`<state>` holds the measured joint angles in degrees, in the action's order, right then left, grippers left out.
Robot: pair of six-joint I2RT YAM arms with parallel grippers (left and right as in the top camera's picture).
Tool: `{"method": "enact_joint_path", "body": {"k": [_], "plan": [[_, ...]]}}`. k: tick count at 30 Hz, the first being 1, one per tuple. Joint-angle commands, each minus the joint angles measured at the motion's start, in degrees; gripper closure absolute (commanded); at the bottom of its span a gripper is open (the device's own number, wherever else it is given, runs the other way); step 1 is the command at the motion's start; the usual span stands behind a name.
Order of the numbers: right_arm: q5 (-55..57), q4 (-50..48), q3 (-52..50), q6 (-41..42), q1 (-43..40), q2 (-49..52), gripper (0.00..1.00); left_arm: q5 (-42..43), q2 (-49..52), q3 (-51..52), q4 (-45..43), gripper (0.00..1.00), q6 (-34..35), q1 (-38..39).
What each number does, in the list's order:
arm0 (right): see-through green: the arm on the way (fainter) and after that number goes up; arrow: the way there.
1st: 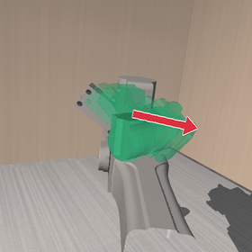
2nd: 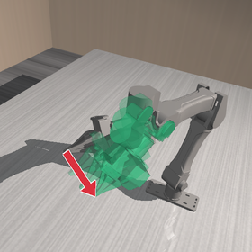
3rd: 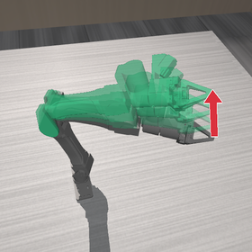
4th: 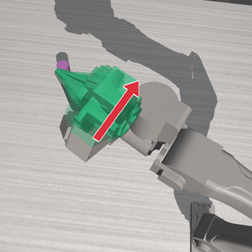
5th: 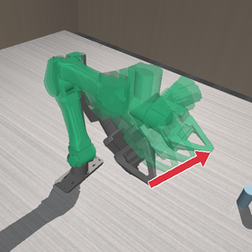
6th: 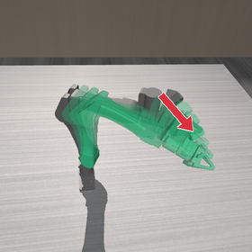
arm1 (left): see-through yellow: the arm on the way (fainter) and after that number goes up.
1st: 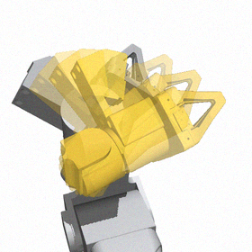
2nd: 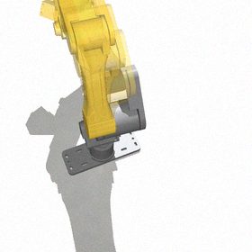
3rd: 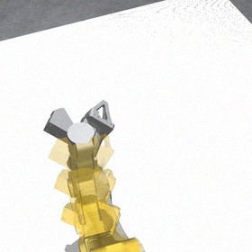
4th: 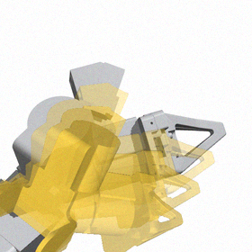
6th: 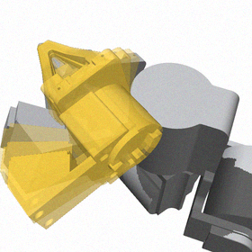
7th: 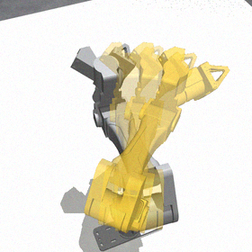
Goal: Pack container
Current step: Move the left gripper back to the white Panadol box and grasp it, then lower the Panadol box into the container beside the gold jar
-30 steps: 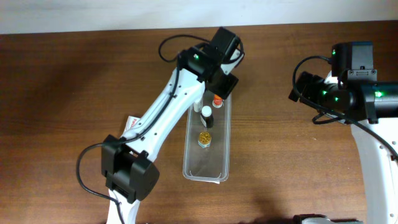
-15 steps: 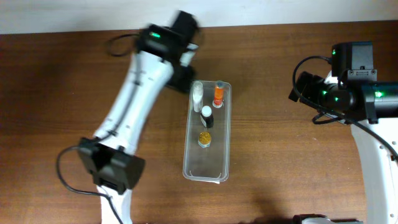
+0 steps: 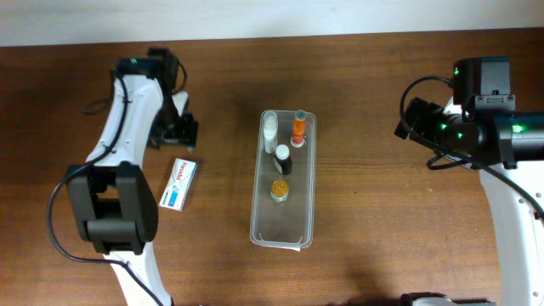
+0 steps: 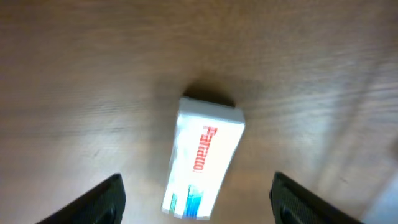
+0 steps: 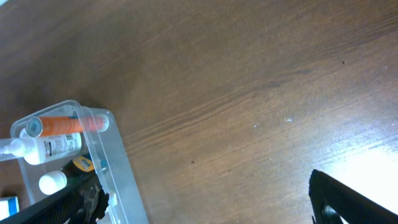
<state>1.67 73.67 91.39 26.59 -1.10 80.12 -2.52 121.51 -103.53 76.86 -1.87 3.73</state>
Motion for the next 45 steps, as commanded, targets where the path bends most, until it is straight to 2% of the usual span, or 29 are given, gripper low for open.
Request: {"method": "enact_joint_path", "body": {"k": [1,14,17,22,23,31,36,39,45], "plan": [[0.31,0.09,0.66,0.04,-0.42,0.13,0.02,1.70,0.33,6.19,-2.99,0.25,-5.70,0.09],[0.33,0.09,0.66,0.04,-0.42,0.13,0.02,2.51,0.33,16.94,-12.11,0.27,-8.55,-1.97],[0.31,0.09,0.66,0.04,-0.42,0.13,0.02,2.84,0.33,18.12,-12.90,0.33,-8.52,-1.97],[0.33,0.09,0.66,0.04,-0.42,0.13,0.01,5.53,0.31,18.25,-12.74,0.58,-8.48,-1.97],[0.31,0.09,0.66,0.04,-0.42,0.13,0.02,6.27,0.31,18.18,-12.46,0.60,-8.35,-1.97],[0.31,0.09,0.66,0.04,-0.42,0.13,0.02,8.41,-1.79,8.72,-2.29,0.62,-6.36,-1.90],[0.33,0.09,0.66,0.04,-0.42,0.13,0.02,14.82,-8.63,2.03,2.12,0.61,-5.20,-0.04],[0.31,0.09,0.66,0.04,-0.42,0.13,0.02,18.56,-14.21,1.44,1.03,0.61,-3.96,2.64],[0.33,0.09,0.66,0.04,-0.42,0.13,0.02,18.62,-22.40,1.46,0.24,0.61,2.80,12.55]]}}
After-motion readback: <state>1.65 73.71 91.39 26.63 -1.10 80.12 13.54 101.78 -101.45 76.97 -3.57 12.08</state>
